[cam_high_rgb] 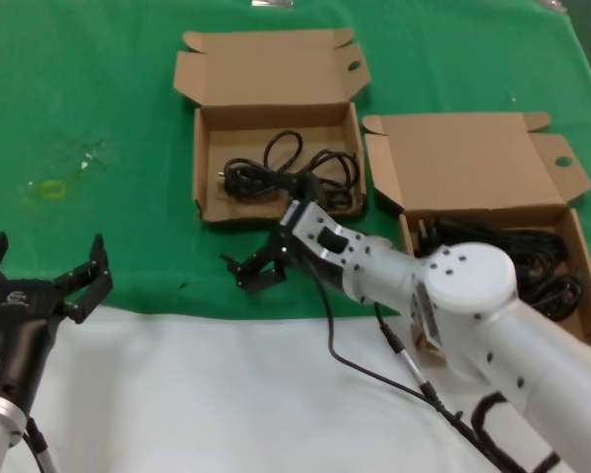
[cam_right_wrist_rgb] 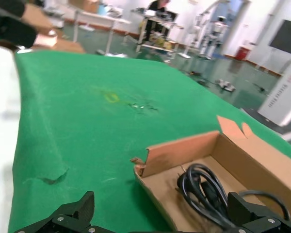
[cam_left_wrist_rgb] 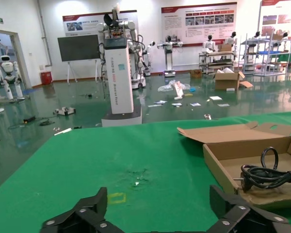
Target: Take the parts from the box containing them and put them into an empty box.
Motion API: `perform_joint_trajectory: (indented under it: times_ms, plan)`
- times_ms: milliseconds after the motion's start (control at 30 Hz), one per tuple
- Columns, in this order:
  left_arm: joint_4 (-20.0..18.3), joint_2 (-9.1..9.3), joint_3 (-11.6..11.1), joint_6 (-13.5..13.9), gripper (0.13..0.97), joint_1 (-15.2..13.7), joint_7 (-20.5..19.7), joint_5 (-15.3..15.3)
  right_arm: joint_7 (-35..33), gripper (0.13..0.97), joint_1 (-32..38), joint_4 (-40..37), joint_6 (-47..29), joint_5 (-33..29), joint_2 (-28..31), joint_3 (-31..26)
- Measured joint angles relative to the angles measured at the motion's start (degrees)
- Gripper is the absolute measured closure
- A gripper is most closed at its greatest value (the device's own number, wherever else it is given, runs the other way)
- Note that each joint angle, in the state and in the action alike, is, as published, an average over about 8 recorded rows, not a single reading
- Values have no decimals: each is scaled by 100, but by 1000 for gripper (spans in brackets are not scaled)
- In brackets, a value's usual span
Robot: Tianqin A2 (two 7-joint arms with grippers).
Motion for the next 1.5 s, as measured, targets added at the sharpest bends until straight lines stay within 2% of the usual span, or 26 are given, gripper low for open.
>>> perform_joint_trajectory:
  times_ms: [133,267,533,833,1500]
  plan:
    - [0,0,0,0,351,0,0,0,194,129,-408,425,147,-66,92,352]
    - [0,0,0,0,351,0,0,0,390,129,-816,851,296,-132,183,705]
    - [0,0,0,0,209,0,2,0,778,129,-1632,1693,591,-263,366,1409]
    - [0,0,0,0,139,0,2,0,1223,129,-2551,2659,929,-414,573,2202]
    - [0,0,0,0,132,0,1,-1,2119,129,-4411,4597,1609,-717,991,3809]
